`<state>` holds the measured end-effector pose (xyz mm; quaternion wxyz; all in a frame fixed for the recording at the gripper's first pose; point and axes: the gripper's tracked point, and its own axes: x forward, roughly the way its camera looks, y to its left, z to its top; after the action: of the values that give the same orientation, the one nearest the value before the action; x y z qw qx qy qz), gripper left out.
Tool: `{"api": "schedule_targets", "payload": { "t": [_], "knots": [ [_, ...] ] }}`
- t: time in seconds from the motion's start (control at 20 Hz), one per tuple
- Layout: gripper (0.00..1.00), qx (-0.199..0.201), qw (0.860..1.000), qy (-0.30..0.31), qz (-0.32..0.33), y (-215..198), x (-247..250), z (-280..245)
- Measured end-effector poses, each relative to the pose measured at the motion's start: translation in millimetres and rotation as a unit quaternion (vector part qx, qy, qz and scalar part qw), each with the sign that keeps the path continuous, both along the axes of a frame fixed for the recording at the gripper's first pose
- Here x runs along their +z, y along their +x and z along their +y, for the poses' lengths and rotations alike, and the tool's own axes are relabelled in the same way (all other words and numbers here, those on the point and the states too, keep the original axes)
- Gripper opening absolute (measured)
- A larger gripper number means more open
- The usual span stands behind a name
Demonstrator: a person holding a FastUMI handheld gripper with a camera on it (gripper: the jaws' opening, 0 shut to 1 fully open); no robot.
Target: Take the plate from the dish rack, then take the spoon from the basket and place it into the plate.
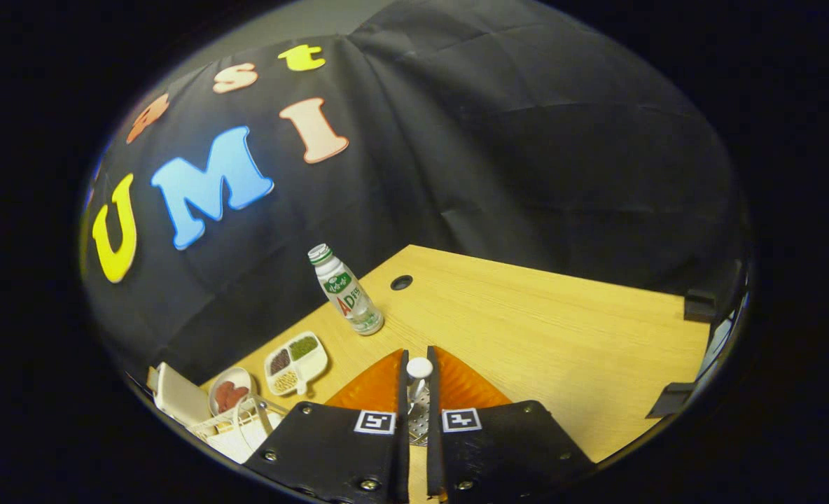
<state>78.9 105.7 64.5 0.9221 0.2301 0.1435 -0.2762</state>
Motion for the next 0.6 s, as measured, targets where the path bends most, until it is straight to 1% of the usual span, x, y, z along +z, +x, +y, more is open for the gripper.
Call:
{"api": "schedule_targets", "payload": {
  "t": [0.1, 0.15, 0.4, 0.6],
  "knots": [
    [0.10, 0.019, 1.000, -0.013, 0.003, 4, 15, 14],
    [0.01, 0.021, 0.999, -0.026, 0.010, 13, 12, 14],
    [0.00, 0.043, 0.994, -0.102, 0.019, 9, 53, 31],
    [0.00, 0.052, 0.983, -0.176, 0.022, -6, 97, 47]
  ]
}}
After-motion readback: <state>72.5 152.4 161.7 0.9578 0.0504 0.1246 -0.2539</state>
